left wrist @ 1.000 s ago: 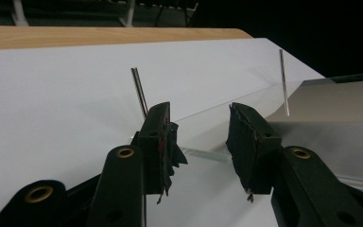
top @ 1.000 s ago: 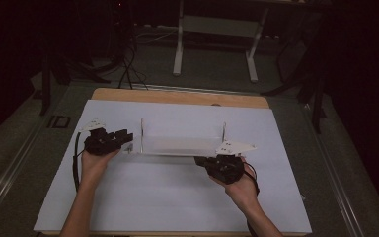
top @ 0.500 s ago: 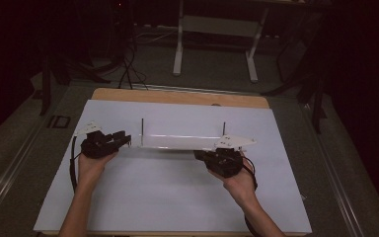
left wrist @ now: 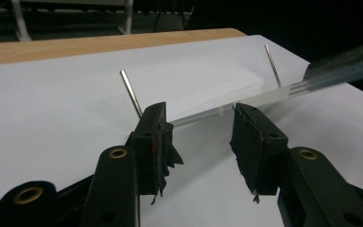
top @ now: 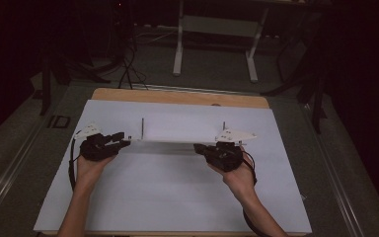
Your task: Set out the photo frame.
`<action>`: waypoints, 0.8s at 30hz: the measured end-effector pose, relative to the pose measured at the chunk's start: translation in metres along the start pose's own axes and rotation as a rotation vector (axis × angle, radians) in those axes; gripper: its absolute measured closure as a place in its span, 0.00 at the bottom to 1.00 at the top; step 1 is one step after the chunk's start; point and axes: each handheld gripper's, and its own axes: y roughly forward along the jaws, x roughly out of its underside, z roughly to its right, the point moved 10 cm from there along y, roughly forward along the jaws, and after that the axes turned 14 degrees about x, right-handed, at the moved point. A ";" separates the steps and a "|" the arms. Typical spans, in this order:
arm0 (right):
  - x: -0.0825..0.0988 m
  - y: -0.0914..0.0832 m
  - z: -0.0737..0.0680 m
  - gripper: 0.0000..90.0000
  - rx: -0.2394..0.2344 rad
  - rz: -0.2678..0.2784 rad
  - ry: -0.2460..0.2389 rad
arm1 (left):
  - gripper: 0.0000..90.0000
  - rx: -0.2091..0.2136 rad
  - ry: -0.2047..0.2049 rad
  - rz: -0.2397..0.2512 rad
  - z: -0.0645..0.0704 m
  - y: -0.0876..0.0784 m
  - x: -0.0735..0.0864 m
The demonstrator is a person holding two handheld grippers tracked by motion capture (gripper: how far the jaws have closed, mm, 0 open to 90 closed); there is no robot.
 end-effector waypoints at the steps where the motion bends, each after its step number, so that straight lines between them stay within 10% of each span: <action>1: -0.001 0.000 0.000 1.00 0.000 0.001 0.001 | 0.62 -0.005 0.010 -0.004 0.000 0.000 0.000; 24: -0.012 0.004 0.006 1.00 0.008 0.011 0.014 | 0.57 -0.008 0.075 0.005 0.010 0.002 -0.008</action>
